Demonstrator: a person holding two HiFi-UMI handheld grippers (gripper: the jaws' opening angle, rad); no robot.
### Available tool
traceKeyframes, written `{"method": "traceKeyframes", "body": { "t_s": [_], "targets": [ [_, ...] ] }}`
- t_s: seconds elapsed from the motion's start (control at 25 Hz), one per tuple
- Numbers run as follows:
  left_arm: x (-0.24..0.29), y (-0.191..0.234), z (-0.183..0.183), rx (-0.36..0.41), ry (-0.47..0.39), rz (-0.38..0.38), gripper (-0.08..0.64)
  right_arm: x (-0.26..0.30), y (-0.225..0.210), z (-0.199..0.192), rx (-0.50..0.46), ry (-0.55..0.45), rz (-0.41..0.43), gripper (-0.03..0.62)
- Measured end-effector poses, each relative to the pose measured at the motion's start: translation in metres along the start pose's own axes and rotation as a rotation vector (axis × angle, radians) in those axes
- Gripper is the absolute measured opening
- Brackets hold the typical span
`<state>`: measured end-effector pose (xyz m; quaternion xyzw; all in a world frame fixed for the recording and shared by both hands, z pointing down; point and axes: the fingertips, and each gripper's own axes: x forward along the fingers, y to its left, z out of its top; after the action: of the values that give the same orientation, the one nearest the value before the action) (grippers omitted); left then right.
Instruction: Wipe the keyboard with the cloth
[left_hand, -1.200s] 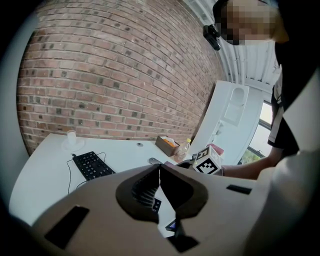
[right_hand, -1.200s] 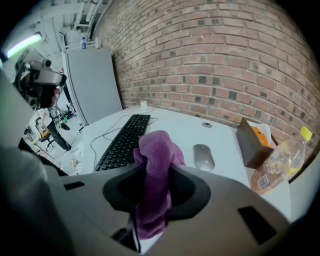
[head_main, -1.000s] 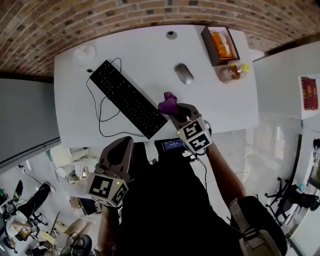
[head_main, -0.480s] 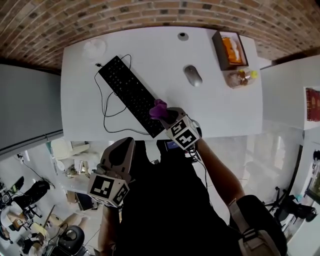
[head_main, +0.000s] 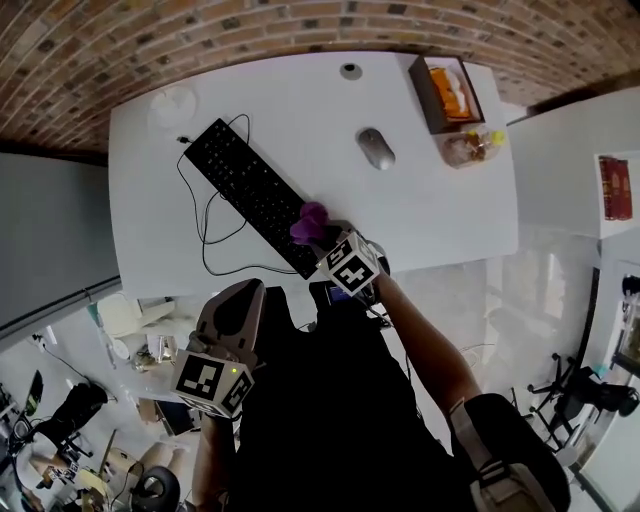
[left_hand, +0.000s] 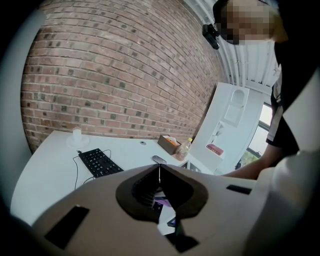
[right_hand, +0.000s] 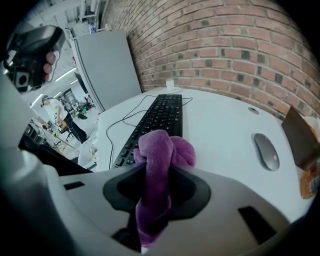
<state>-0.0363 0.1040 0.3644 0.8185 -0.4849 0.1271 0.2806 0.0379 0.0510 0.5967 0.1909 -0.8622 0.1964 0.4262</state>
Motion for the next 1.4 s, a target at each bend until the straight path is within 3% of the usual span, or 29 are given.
{"method": "traceKeyframes", "body": {
  "t_s": [0.24, 0.4, 0.72, 1.4],
  "targets": [
    [-0.003, 0.023, 0.004, -0.003, 0.013, -0.050, 0.014, 0.003, 0.000, 0.000, 0.031, 0.030, -0.049, 0.121],
    [-0.005, 0.043, 0.003, 0.036, 0.050, -0.090, 0.014, 0.009, -0.001, 0.002, 0.078, 0.042, -0.093, 0.121],
    [-0.001, 0.076, 0.021, 0.056, 0.038, -0.174, 0.014, 0.016, -0.005, 0.009, 0.159, 0.059, -0.159, 0.121],
    [-0.010, 0.144, 0.037, 0.092, 0.088, -0.277, 0.014, 0.042, -0.018, 0.054, 0.255, 0.068, -0.283, 0.121]
  ]
}}
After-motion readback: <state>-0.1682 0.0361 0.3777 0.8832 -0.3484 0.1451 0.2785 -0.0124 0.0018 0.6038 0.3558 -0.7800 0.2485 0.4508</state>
